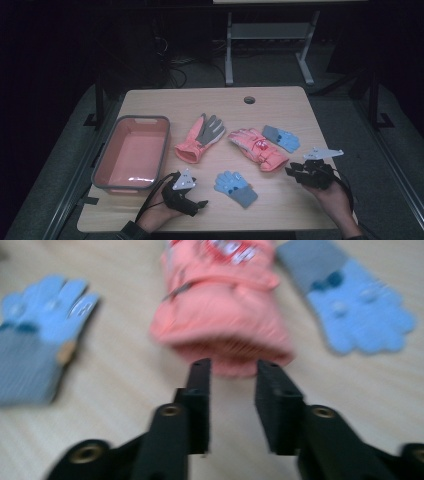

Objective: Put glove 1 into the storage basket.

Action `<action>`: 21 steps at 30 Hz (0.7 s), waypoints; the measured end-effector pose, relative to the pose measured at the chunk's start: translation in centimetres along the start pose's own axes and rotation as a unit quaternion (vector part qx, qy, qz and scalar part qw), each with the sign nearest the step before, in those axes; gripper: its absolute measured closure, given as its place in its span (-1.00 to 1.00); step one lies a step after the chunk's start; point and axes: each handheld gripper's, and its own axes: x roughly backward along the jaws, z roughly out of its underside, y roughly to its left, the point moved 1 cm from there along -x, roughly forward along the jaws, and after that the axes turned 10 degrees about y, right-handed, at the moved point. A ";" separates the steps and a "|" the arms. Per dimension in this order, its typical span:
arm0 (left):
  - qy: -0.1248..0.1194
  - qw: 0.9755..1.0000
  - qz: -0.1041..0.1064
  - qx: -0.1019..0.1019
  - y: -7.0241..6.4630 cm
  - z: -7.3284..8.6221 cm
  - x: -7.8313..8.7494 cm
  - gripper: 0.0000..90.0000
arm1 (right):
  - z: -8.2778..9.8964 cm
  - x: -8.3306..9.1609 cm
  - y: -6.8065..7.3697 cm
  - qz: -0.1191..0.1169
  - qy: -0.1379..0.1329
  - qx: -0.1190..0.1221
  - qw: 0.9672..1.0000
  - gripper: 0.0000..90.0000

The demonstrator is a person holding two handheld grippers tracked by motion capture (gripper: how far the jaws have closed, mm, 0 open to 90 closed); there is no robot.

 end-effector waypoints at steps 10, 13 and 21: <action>0.002 1.000 0.002 0.001 0.0 0.0 0.0 -0.71 | -4.1 -1.5 -2.6 0.002 -0.017 -0.022 1.000 0.99; 0.002 1.000 0.002 0.001 0.0 0.0 0.0 -0.71 | -5.1 -2.4 -3.2 0.006 -0.020 -0.026 0.999 0.99; 0.001 1.000 0.003 0.000 0.0 0.0 0.0 -0.71 | -7.4 -5.2 -4.9 0.019 -0.010 -0.030 0.999 0.99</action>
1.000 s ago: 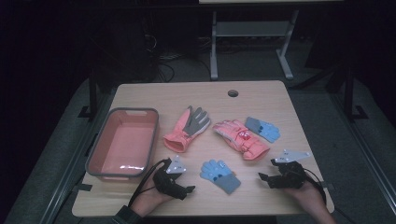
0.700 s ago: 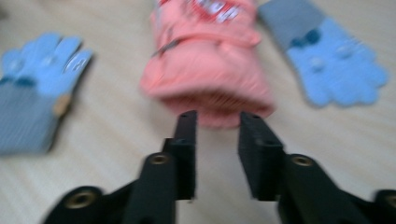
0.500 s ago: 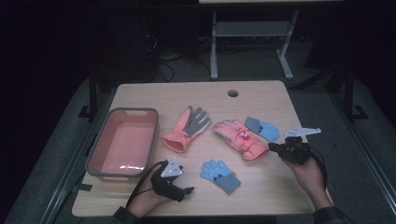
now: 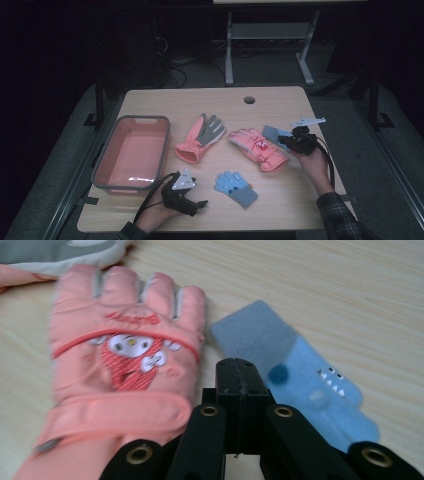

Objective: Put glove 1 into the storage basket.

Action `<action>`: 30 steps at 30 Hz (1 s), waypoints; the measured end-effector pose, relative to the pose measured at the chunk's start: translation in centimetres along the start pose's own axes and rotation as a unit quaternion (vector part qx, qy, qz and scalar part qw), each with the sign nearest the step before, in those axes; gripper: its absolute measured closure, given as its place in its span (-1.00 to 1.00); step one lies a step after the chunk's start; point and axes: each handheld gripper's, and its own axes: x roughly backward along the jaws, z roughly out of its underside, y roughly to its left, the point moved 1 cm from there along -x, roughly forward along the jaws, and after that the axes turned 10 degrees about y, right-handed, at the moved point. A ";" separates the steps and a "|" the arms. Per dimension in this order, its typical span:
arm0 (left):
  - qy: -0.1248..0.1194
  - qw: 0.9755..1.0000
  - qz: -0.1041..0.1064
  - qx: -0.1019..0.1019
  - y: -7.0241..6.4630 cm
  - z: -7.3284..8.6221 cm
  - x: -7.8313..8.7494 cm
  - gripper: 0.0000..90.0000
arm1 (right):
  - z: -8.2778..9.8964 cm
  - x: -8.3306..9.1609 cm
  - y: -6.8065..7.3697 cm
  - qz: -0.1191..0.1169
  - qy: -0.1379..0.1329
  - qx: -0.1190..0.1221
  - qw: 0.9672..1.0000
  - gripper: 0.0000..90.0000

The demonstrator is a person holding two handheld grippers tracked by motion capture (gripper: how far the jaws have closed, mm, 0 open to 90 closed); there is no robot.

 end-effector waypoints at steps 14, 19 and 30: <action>0.000 1.000 0.003 -0.004 0.1 0.0 0.0 -0.71 | 0.4 -3.3 -2.1 0.017 0.040 -0.018 0.999 1.00; 0.000 1.000 0.003 -0.004 0.1 0.0 0.0 -0.71 | 1.6 -2.1 -2.6 0.027 0.049 -0.017 0.998 1.00; 0.000 1.000 0.003 -0.004 0.1 0.0 0.0 -0.71 | 4.2 0.7 -4.0 0.033 0.056 -0.023 0.998 0.99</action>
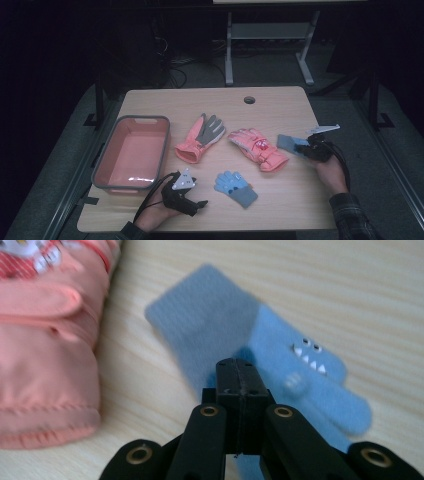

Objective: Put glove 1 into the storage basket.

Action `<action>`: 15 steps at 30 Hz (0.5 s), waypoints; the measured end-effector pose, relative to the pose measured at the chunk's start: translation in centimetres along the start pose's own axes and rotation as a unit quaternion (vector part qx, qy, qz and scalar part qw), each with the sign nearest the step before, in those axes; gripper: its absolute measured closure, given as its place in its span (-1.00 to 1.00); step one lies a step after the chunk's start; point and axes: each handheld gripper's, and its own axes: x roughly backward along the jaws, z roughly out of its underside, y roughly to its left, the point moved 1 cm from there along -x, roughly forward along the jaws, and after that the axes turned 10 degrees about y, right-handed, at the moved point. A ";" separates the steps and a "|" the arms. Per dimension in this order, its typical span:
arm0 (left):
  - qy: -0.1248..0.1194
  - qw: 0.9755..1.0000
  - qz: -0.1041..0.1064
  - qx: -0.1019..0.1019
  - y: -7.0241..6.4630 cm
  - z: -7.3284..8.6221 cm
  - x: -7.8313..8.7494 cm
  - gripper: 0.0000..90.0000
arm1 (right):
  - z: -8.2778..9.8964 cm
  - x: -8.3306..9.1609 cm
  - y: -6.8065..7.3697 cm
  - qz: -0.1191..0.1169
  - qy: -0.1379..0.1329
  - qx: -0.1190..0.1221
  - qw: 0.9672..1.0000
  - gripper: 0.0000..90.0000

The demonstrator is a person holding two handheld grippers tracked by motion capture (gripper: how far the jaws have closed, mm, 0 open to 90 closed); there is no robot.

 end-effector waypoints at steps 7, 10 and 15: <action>0.000 1.000 0.000 0.000 0.0 0.0 0.0 -0.71 | -3.2 -1.0 1.4 -0.020 -0.026 0.009 0.999 1.00; 0.000 1.000 0.000 0.000 0.0 0.0 0.0 -0.71 | -4.6 -1.8 1.6 -0.018 -0.033 0.008 0.999 1.00; 0.000 1.000 0.000 0.000 0.0 0.0 0.0 -0.71 | -5.5 -2.8 1.0 -0.013 -0.030 -0.006 0.999 1.00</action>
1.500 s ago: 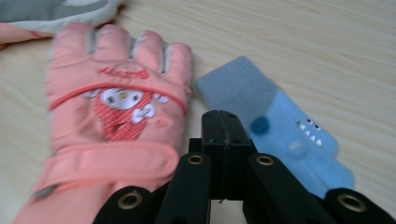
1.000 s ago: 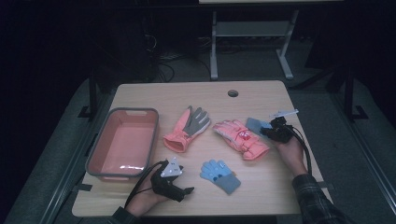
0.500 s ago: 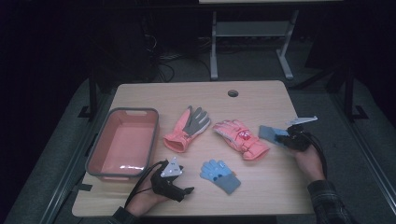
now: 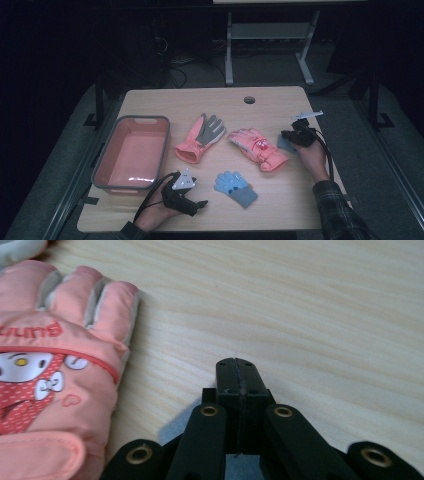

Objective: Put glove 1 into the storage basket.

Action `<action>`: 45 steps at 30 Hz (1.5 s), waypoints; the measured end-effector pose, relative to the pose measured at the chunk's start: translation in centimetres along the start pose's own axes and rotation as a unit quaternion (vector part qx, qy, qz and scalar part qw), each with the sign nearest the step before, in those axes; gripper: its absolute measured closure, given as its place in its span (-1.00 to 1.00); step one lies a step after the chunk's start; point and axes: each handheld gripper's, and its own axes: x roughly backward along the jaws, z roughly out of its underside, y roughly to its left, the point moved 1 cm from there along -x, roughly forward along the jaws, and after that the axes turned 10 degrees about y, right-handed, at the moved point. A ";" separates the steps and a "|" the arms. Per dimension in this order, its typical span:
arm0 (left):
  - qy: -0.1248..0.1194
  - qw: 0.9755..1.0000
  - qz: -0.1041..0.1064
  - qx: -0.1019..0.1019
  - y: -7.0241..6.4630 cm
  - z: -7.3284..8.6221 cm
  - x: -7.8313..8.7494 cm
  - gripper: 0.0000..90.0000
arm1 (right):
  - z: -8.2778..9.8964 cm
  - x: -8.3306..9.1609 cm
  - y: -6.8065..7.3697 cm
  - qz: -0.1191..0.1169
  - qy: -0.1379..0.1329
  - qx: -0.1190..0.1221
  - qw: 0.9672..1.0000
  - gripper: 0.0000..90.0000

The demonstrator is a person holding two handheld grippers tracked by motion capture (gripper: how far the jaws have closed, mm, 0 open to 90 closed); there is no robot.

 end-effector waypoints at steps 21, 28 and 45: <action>0.000 1.000 0.000 0.000 0.0 0.0 0.0 -0.71 | 4.7 3.1 1.2 -0.025 0.044 0.034 0.998 1.00; 0.000 1.000 0.000 0.000 0.0 0.0 0.0 -0.71 | 6.9 4.5 2.0 -0.046 0.049 0.043 0.997 1.00; -0.002 1.000 -0.001 0.001 0.0 0.0 0.0 -0.71 | 13.4 8.9 5.6 -0.081 0.070 0.067 0.992 1.00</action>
